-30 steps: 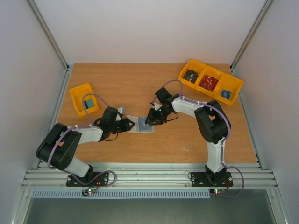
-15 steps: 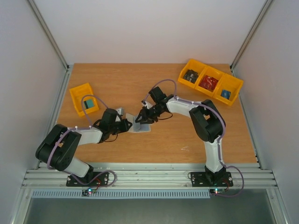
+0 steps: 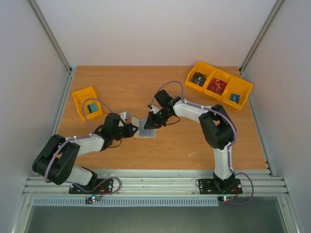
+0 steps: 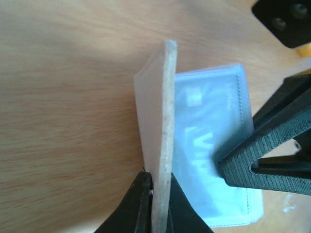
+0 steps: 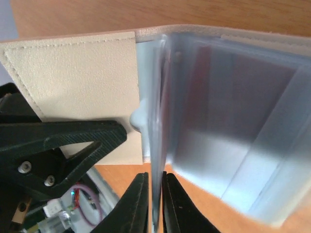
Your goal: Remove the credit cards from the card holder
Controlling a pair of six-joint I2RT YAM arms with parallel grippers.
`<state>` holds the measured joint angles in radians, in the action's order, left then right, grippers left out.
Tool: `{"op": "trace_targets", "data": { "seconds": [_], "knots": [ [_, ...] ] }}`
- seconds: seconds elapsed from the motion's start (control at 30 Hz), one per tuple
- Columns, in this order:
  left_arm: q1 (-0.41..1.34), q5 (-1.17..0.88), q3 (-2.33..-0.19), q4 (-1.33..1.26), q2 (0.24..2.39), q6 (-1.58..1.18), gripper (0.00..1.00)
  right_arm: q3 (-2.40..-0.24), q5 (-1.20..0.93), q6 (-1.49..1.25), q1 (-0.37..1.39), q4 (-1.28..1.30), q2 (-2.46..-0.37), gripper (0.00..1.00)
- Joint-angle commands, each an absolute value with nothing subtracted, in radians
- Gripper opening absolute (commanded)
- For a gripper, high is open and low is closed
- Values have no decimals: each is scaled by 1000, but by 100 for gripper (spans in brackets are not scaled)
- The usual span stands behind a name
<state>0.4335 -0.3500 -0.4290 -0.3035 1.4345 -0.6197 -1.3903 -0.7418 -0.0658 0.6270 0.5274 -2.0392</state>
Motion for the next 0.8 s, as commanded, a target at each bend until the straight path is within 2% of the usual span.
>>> {"op": "trace_targets", "data": {
  "seconds": [0.0,0.1,0.33,0.53,0.77],
  "knots": [
    [437,-488,-431,-419,1330,-509,0,-1425,-764,98,619,624,-1889,15],
    [437,-526,-427,-429,1247,-475,0,-1413,-766,200,615,701,-1799,29],
    [430,-678,-561,-393,1014,-406,0,-1483,-768,330,549,839,-1537,41],
    [427,-727,-677,-434,932,-485,0,-1579,-770,411,541,930,-1435,48],
    [423,-761,-758,-453,863,-560,0,-1644,-833,383,532,868,-1368,51]
  ]
}}
